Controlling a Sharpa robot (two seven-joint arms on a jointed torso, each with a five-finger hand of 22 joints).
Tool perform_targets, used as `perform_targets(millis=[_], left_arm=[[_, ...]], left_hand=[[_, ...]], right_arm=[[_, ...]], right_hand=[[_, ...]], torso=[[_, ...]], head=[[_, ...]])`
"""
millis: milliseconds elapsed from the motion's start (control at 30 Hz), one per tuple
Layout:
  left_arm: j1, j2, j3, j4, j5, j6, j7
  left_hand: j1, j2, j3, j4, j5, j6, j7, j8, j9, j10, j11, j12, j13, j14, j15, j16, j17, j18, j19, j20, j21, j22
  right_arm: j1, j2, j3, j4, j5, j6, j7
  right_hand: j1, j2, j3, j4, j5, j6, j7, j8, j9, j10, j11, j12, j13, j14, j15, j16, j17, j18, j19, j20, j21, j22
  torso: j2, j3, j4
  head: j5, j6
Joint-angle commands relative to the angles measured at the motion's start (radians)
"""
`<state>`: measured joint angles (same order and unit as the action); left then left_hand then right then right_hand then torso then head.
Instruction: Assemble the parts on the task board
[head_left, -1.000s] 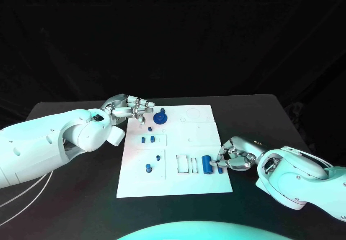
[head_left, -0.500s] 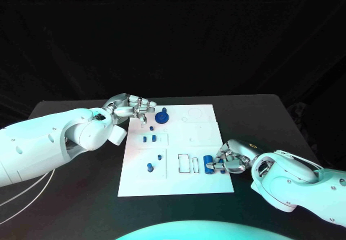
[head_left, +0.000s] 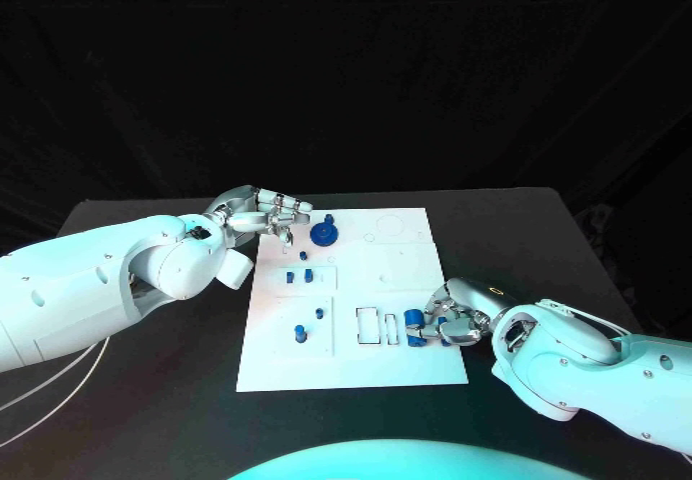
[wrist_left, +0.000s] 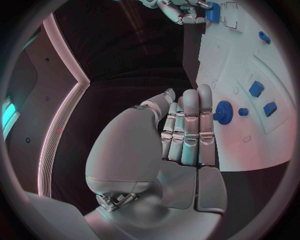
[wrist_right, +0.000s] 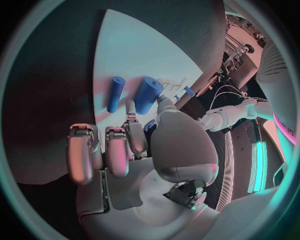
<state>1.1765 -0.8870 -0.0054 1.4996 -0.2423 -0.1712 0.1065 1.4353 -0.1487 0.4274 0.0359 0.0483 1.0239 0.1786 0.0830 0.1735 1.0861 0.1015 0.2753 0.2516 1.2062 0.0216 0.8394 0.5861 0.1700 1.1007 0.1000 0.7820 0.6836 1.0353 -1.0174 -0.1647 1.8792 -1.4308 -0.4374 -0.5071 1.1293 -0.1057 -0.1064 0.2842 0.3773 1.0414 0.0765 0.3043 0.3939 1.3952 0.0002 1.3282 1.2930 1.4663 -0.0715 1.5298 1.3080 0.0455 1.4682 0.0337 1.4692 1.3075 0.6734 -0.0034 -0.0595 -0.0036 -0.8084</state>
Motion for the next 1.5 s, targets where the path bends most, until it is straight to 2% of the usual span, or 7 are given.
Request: perform_targets(millis=[33,367,600,733,867,1233,1500], left_arm=[[0.000,-0.001,0.001,0.004,0.007,0.016,0.007],[0.000,-0.007,0.001,0.007,0.007,0.017,0.006],[0.000,-0.009,0.001,0.008,0.007,0.017,0.005],[0.000,-0.010,0.001,0.008,0.007,0.018,0.004],[0.000,-0.010,0.001,0.007,0.007,0.018,0.004],[0.000,-0.007,0.001,0.005,0.007,0.019,0.004],[0.000,-0.007,0.001,0.006,0.007,0.019,0.005]], left_hand=[[-0.009,0.004,-0.003,0.000,0.003,-0.007,-0.002,0.000,-0.001,-0.005,0.000,0.004,0.001,-0.006,-0.001,-0.004,-0.001,0.014,-0.001,0.006,-0.005,-0.001],[-0.010,0.005,-0.005,0.001,0.003,-0.008,-0.002,0.000,-0.001,-0.006,0.000,0.005,0.002,-0.006,-0.001,-0.004,-0.001,0.014,-0.001,0.007,-0.007,-0.002],[-0.010,0.005,-0.005,0.001,0.003,-0.008,-0.002,0.000,-0.001,-0.006,0.000,0.005,0.002,-0.006,-0.001,-0.004,-0.001,0.014,-0.001,0.007,-0.007,-0.002],[-0.010,0.005,-0.005,0.001,0.003,-0.008,-0.002,0.000,-0.001,-0.006,0.000,0.005,0.002,-0.006,-0.001,-0.004,-0.001,0.014,-0.001,0.007,-0.007,-0.002],[-0.010,0.005,-0.005,0.001,0.003,-0.008,-0.002,0.000,-0.001,-0.006,0.000,0.005,0.002,-0.006,-0.001,-0.004,-0.001,0.014,-0.001,0.007,-0.007,-0.002],[-0.008,0.006,-0.005,0.000,0.003,-0.008,-0.002,0.000,-0.001,-0.006,-0.001,0.005,0.002,-0.006,-0.001,-0.003,-0.002,0.015,-0.001,0.007,-0.007,-0.002],[-0.008,0.006,-0.005,0.000,0.003,-0.008,-0.002,0.000,-0.001,-0.006,-0.001,0.005,0.002,-0.006,-0.001,-0.003,-0.002,0.015,-0.001,0.007,-0.007,-0.002]], right_arm=[[-0.006,0.010,-0.001,-0.014,-0.033,0.031,-0.010],[-0.017,0.039,-0.001,-0.048,-0.049,0.081,-0.027],[-0.018,0.043,-0.001,-0.043,-0.044,0.048,-0.033],[-0.018,0.037,0.000,-0.033,-0.042,0.023,-0.040],[-0.016,0.025,0.001,-0.015,-0.028,0.000,-0.045],[0.031,0.004,0.009,0.049,0.103,-0.089,-0.043],[0.044,0.032,0.010,0.053,0.164,-0.085,-0.035]], right_hand=[[0.015,0.004,-0.007,-0.001,0.003,-0.005,-0.003,0.004,0.004,0.003,-0.002,0.001,0.001,0.089,0.003,-0.001,0.195,-0.019,0.066,0.004,-0.004,0.195],[0.066,0.010,-0.019,-0.016,0.016,-0.008,-0.005,0.015,0.023,0.005,-0.003,0.000,0.009,0.090,0.001,0.002,0.199,-0.020,0.067,0.002,-0.001,0.198],[0.085,0.019,-0.021,-0.022,0.023,-0.002,-0.008,0.024,0.033,0.011,-0.006,0.006,0.019,0.091,0.000,0.005,0.204,-0.021,0.069,0.001,0.005,0.202],[0.096,0.028,-0.024,-0.025,0.049,0.000,-0.011,0.030,0.042,0.014,-0.008,0.010,0.025,0.092,-0.003,0.007,0.208,-0.022,0.071,-0.001,0.008,0.205],[0.113,0.037,-0.025,-0.031,0.115,0.000,-0.013,0.036,0.052,0.016,-0.011,0.009,0.028,0.093,-0.005,0.009,0.210,-0.022,0.072,-0.004,0.011,0.207],[0.115,0.051,-0.031,-0.025,0.162,0.006,-0.018,0.045,0.065,0.019,-0.016,0.008,0.033,0.094,-0.008,0.011,0.215,-0.024,0.074,-0.007,0.017,0.212],[0.114,0.054,-0.032,-0.023,0.168,0.007,-0.020,0.046,0.068,0.019,-0.017,0.007,0.032,0.094,-0.009,0.011,0.215,-0.024,0.075,-0.007,0.017,0.212]], torso=[[0.000,-0.0009,0.0005],[-0.001,-0.0006,-0.0010],[-0.001,-0.0003,-0.0009],[-0.001,-0.0005,-0.0018],[-0.002,-0.0008,-0.0019],[-0.001,-0.0010,0.0000],[0.000,-0.0009,0.0002]], head=[[0.003,-0.002],[0.010,-0.005],[0.012,-0.004],[0.012,-0.004],[0.013,-0.003],[0.009,0.002],[0.013,0.000]])
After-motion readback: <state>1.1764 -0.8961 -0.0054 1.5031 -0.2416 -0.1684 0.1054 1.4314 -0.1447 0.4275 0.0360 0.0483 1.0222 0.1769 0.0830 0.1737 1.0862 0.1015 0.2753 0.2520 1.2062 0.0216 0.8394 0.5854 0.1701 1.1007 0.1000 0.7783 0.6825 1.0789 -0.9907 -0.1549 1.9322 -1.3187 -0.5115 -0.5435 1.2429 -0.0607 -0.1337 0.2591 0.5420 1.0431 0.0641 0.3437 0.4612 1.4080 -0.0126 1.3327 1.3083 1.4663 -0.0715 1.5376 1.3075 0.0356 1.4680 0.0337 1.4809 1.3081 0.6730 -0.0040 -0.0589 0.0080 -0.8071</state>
